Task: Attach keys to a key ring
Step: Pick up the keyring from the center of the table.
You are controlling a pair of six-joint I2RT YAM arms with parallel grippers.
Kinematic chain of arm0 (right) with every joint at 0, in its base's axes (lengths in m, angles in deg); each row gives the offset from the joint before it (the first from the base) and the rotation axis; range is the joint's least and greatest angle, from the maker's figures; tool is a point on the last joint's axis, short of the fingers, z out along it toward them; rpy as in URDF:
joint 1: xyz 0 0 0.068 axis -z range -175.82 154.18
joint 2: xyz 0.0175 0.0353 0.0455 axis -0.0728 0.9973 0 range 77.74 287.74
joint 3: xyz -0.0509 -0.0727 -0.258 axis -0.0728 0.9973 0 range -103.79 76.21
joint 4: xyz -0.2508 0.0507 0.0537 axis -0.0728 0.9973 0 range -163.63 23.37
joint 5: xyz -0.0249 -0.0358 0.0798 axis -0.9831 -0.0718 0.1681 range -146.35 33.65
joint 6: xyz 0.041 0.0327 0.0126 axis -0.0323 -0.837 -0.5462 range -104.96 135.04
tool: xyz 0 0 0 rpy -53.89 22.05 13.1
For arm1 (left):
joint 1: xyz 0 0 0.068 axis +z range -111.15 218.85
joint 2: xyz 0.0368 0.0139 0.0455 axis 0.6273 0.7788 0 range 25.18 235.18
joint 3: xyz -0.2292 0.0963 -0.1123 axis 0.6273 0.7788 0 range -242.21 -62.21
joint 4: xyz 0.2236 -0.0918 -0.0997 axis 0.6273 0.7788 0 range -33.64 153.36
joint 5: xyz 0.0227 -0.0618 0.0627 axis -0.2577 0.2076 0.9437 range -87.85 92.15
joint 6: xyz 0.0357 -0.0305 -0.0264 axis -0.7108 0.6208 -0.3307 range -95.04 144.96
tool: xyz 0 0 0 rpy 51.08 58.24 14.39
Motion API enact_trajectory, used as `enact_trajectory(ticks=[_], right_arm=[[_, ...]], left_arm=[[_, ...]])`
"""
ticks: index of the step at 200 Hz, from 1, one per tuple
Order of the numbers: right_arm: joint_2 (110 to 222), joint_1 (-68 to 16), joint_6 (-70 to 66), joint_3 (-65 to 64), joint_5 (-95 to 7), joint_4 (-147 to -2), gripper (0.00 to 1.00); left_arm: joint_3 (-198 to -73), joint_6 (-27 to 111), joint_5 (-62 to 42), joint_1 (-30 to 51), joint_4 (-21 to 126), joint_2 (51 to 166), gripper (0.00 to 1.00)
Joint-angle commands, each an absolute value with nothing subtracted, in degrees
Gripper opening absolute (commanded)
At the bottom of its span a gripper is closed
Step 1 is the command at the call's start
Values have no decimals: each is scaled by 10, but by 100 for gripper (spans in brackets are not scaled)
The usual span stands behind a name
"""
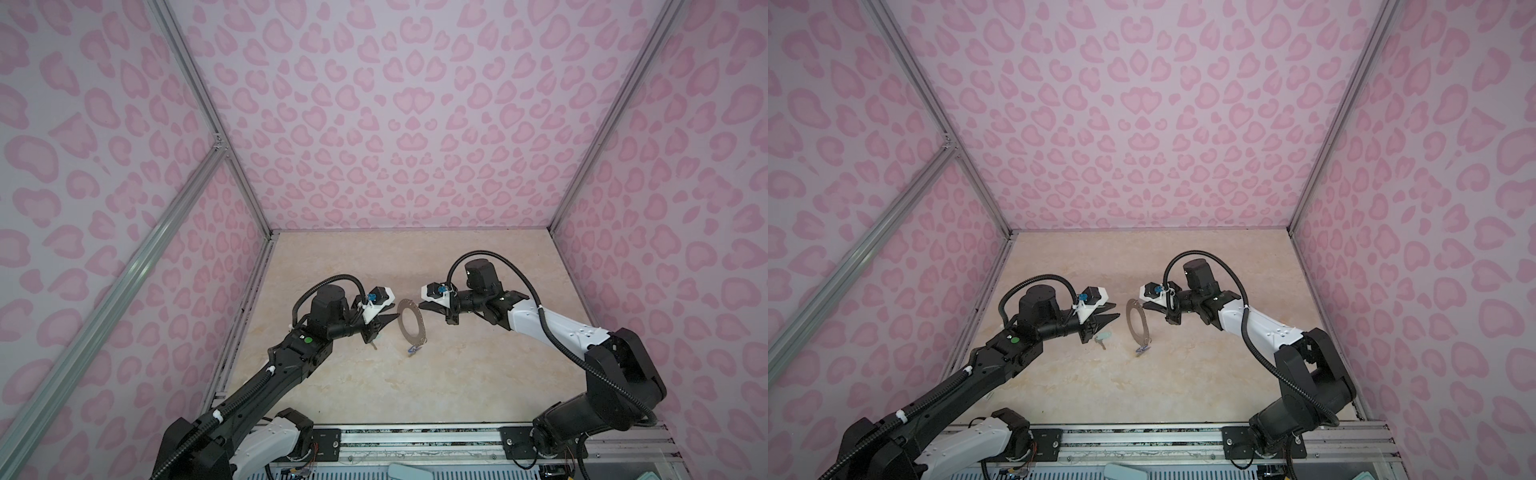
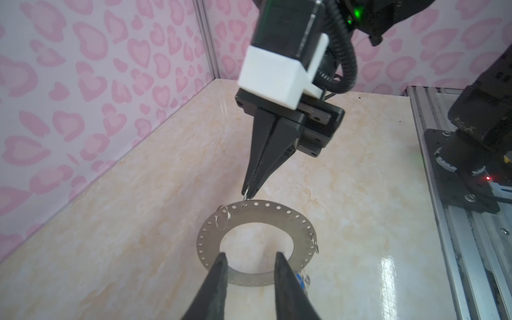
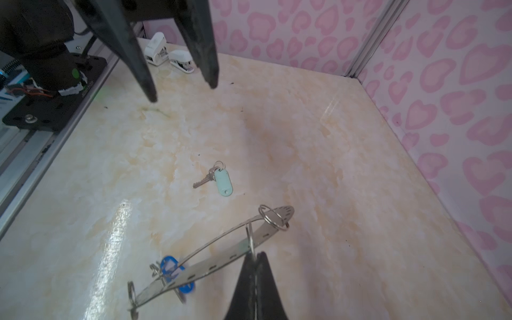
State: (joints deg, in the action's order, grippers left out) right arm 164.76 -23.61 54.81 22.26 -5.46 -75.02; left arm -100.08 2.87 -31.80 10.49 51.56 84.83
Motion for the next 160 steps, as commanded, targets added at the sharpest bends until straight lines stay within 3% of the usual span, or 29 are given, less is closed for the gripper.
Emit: enact_trajectory(ticks=[1, 40, 160], right_arm=[[1638, -233, 447, 239, 8, -876, 0], [1613, -236, 395, 270, 16, -960, 0], [1589, -242, 362, 290, 20, -970, 0]], left_arm=[[-1001, -23, -327, 102, 502, 841, 30], [-1013, -15, -310, 95, 497, 849, 30], [-1051, 14, -255, 66, 459, 892, 26]])
